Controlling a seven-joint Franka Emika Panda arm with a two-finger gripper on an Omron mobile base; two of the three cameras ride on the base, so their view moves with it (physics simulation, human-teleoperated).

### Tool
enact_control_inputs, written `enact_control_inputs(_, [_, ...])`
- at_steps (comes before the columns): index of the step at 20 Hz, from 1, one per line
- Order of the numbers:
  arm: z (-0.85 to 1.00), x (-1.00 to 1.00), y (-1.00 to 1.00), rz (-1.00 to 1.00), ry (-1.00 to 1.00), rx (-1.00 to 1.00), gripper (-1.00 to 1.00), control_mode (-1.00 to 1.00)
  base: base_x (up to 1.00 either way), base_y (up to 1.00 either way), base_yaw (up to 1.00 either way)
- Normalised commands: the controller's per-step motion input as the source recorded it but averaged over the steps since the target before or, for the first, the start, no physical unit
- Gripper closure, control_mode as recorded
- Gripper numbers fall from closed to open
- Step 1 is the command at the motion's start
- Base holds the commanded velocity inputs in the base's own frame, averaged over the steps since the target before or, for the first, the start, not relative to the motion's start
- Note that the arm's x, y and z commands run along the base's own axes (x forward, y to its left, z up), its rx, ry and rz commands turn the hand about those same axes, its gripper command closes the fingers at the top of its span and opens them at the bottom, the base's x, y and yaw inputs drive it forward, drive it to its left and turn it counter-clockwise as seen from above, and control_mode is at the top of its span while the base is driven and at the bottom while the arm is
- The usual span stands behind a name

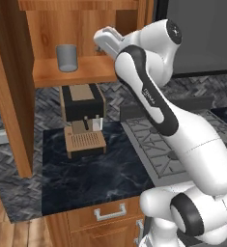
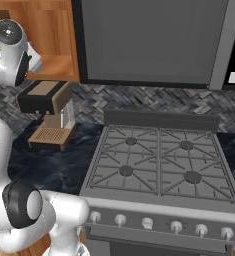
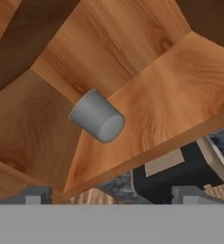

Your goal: There is a bowl on the dining counter. Grab a lemon wedge from the fridge and place it in the bowl. Then get the liquor bottle and glass cup from the cabinet and place them next to the bowl.

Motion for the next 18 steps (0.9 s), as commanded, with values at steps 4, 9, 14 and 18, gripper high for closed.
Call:
enact_control_inputs(4, [0.03, 0.41, 0.30, 0.00, 0.00, 0.00, -1.00, -1.00, 0.00, 0.00, 0.00])
enact_control_inputs(9, [0.00, 0.45, 0.24, 0.00, 0.00, 0.00, -1.00, -1.00, 0.00, 0.00, 0.00])
enact_control_inputs(14, [0.00, 0.41, 0.21, 0.00, 0.00, 0.00, -1.00, -1.00, 0.00, 0.00, 0.00])
enact_control_inputs(18, [0.00, 0.40, 0.20, 0.00, 0.00, 0.00, -1.00, -1.00, 0.00, 0.00, 0.00])
